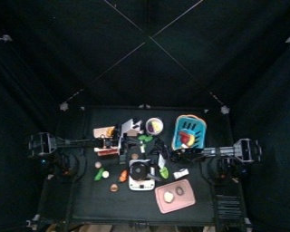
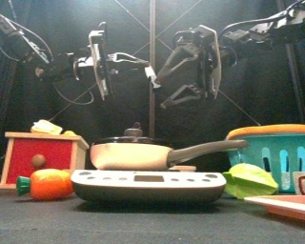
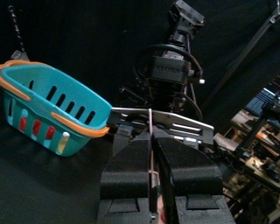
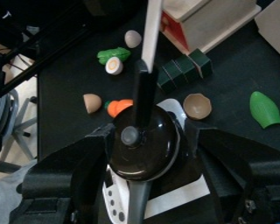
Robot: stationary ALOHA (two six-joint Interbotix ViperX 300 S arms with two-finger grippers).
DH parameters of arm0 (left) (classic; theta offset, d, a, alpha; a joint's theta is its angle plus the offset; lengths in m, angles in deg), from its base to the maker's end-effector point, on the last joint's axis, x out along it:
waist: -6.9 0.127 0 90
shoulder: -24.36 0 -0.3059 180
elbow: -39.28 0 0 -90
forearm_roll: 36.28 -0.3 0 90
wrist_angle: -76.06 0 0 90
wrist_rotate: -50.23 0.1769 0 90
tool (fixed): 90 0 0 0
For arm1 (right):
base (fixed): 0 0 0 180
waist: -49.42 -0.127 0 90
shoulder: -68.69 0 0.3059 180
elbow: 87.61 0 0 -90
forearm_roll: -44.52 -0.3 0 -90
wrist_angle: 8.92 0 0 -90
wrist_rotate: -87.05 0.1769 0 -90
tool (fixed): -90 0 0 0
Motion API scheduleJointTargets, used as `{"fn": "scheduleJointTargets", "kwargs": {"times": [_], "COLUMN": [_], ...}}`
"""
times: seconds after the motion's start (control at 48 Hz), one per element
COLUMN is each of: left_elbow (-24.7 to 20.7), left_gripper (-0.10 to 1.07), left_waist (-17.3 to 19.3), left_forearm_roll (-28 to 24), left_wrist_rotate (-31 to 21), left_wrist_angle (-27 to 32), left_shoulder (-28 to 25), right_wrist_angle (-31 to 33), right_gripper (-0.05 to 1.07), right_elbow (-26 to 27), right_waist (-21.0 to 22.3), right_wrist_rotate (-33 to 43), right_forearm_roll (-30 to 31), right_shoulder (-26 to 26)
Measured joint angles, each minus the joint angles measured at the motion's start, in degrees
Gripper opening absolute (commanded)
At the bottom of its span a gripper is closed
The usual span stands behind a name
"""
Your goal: Grab handle
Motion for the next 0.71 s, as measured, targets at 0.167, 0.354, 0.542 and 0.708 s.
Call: {"fn": "scheduleJointTargets", "kwargs": {"times": [0.167,0.354,0.542,0.708], "left_elbow": [1.14,3.25,3.69,2.72], "left_gripper": [0.37,0.37,0.37,0.37], "left_waist": [-0.53,-2.29,-5.36,-7.91], "left_forearm_roll": [6.68,16.00,21.45,26.02], "left_wrist_rotate": [4.48,10.28,13.97,15.47], "left_wrist_angle": [-1.76,-8.09,-13.18,-15.64], "left_shoulder": [0.00,0.09,0.09,0.00], "right_wrist_angle": [0.00,0.00,0.00,0.00], "right_gripper": [0.95,0.95,0.95,0.95], "right_elbow": [0.35,0.00,-0.18,-0.09], "right_waist": [0.26,0.97,3.43,5.54], "right_wrist_rotate": [0.09,0.09,0.09,0.09], "right_forearm_roll": [0.00,-0.53,-1.32,-1.41], "right_shoulder": [-0.18,-3.69,-7.21,-8.61]}}
